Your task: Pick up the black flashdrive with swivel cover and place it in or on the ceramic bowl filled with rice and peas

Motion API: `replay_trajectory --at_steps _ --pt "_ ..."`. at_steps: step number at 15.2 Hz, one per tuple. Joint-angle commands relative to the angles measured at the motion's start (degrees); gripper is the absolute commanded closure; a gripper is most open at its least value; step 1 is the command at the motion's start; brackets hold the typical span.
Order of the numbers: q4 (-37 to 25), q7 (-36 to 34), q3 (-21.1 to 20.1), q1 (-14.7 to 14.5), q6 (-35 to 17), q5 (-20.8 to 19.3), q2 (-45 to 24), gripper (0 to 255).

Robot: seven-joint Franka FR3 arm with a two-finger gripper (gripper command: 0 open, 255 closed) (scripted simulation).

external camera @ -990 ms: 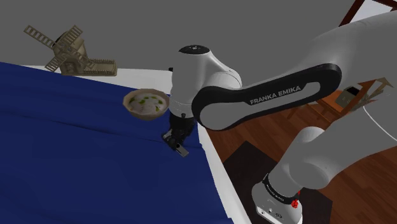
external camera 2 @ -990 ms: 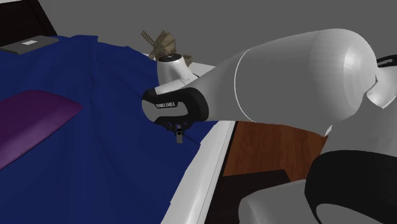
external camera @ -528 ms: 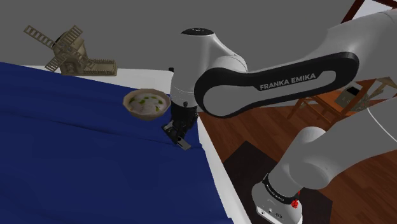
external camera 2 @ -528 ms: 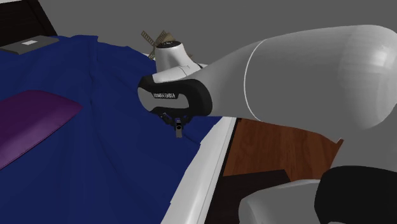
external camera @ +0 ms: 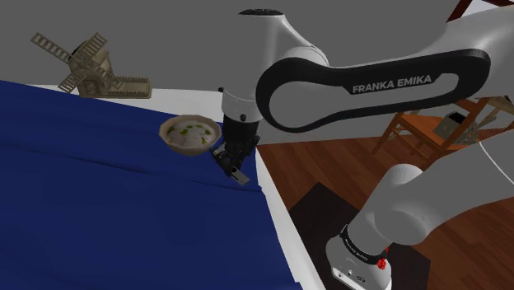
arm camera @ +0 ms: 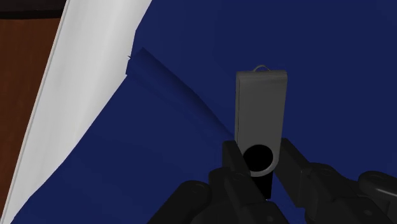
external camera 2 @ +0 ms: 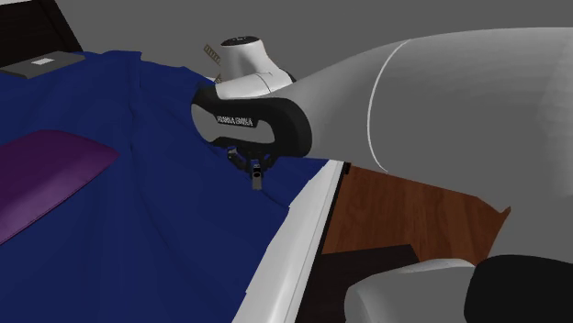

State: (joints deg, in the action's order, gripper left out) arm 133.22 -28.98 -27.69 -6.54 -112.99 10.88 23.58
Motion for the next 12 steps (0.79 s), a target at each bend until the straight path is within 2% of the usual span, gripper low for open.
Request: replay_trajectory --at_steps 1,12 --pt "-1.7 0.0 0.3 0.1 1.9 -0.1 0.3 255" --pt "-9.4 0.0 1.6 0.4 10.5 -0.7 1.1 255"
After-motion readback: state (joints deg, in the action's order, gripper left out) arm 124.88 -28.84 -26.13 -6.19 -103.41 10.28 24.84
